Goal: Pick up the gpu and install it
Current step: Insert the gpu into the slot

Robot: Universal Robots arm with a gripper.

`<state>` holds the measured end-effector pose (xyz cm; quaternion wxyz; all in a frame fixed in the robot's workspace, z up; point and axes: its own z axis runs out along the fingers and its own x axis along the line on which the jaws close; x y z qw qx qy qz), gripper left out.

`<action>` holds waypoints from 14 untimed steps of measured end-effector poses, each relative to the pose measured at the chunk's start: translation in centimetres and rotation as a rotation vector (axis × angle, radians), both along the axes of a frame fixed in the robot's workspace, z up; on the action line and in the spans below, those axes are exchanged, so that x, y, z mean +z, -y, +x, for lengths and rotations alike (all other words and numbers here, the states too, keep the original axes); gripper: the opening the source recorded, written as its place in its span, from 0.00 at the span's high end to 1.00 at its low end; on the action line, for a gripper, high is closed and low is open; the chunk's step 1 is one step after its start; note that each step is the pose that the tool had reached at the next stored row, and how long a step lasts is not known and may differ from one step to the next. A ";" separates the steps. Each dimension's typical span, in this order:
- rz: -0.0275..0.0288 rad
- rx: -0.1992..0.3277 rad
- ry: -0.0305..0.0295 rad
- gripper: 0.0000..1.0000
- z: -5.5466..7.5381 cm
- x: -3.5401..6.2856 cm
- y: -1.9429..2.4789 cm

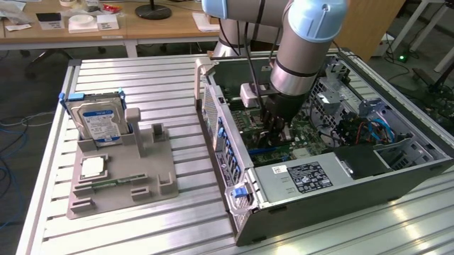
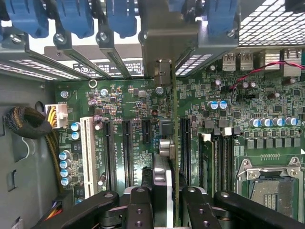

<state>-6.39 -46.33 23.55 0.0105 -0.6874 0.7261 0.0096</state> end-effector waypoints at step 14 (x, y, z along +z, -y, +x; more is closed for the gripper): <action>-0.0001 0.000 -0.0002 0.72 0.0 -0.74 0.00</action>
